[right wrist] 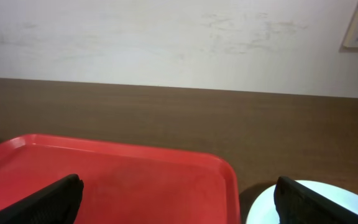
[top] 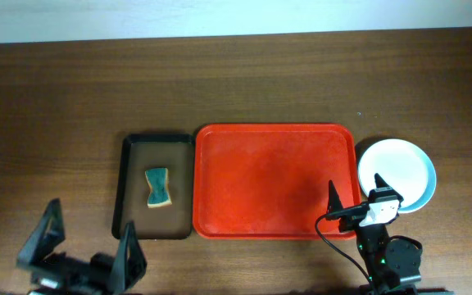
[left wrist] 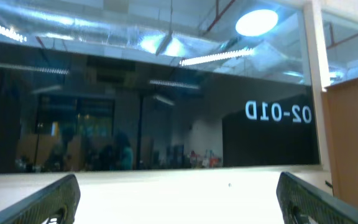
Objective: Clean dirty plates on tray and stack at the side
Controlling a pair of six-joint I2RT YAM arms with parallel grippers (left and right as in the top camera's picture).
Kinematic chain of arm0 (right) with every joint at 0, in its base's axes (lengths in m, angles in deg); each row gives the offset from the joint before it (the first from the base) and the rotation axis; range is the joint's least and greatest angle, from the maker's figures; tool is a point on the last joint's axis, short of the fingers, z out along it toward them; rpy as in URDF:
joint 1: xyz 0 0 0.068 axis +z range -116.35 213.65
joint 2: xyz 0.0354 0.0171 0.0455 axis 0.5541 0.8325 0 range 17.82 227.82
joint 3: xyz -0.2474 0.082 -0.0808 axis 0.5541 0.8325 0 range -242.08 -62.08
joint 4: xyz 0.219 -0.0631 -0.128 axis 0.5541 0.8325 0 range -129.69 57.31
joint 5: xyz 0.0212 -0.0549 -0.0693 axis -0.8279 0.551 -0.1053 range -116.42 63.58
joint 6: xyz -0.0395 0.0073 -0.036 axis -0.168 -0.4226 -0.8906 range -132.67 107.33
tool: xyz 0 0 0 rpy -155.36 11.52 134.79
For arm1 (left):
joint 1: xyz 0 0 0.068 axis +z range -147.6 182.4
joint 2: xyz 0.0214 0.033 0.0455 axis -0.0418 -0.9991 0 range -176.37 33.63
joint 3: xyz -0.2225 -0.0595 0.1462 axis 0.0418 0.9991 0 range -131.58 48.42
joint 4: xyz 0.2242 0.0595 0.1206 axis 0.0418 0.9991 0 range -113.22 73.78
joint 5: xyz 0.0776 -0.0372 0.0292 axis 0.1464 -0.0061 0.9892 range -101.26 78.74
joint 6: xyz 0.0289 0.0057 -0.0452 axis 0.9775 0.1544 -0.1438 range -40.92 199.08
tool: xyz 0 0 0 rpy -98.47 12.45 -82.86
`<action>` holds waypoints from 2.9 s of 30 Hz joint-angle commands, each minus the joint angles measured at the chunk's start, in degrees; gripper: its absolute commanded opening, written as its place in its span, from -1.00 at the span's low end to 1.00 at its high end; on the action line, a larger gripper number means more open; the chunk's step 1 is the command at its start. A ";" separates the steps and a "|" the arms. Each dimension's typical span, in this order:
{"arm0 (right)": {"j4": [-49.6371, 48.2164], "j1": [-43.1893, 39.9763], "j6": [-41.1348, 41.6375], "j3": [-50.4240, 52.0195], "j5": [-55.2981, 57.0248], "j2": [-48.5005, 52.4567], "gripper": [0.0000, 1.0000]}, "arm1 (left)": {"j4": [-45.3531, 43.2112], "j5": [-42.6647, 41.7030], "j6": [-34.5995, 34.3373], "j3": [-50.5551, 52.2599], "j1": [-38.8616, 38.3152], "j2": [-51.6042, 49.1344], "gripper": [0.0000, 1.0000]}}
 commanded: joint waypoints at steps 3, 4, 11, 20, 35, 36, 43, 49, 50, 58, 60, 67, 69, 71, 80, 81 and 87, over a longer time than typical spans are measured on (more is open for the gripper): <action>0.37 0.33 0.04 0.33 0.68 -0.42 0.97 | -9.49 -0.70 -0.50 14.12 -0.37 0.39 0.98; 0.37 0.33 0.04 0.33 0.68 -0.42 0.97 | -11.34 -0.70 -0.50 16.15 -0.33 0.39 0.98; 0.37 0.31 0.04 0.33 0.68 -0.42 0.97 | -18.80 0.83 -0.48 29.64 -0.33 0.39 0.98; 0.37 0.33 0.04 0.33 0.68 -0.42 0.97 | 4.83 1.88 5.79 30.82 1.95 0.42 0.98; 0.37 0.31 0.04 0.33 0.68 -0.42 0.97 | 10.19 4.92 17.62 30.80 1.95 0.39 0.98; 0.37 0.33 0.04 0.33 0.68 -0.42 0.97 | 10.19 4.92 17.62 30.80 1.95 0.39 0.98; 0.37 0.33 0.04 0.33 0.68 -0.42 0.97 | 10.19 4.92 17.62 30.80 1.95 0.39 0.98; 0.37 0.33 0.04 0.33 0.68 -0.42 0.97 | 10.19 4.92 17.62 30.80 1.95 0.39 0.98; 0.37 0.33 0.04 0.33 0.68 -0.42 0.97 | 10.19 4.92 17.62 30.80 1.95 0.39 0.98; 0.37 0.31 0.04 0.33 0.70 -0.42 0.97 | 10.19 4.92 17.62 30.80 1.95 0.39 0.98; 0.37 0.31 0.04 0.33 0.70 -0.42 0.97 | 10.19 4.92 17.62 30.80 1.95 0.39 0.98; 0.37 0.33 0.04 0.33 0.68 -0.42 0.97 | 10.19 4.92 17.62 30.80 1.95 0.39 0.98; 0.37 0.33 0.04 0.33 0.68 -0.42 0.97 | 10.19 4.92 17.62 30.80 1.95 0.39 0.98; 0.37 0.33 0.04 0.33 0.68 -0.42 0.97 | 10.19 4.92 17.62 30.80 1.95 0.39 0.98; 0.37 0.31 0.04 0.33 0.68 -0.42 0.97 | 10.19 4.92 17.62 30.80 1.95 0.39 0.98; 0.37 0.31 0.04 0.33 0.68 -0.42 0.97 | 10.19 4.92 17.62 30.80 1.95 0.39 0.98; 0.37 0.33 0.04 0.33 0.68 -0.42 0.98 | 10.19 4.92 17.64 30.80 1.95 0.39 0.98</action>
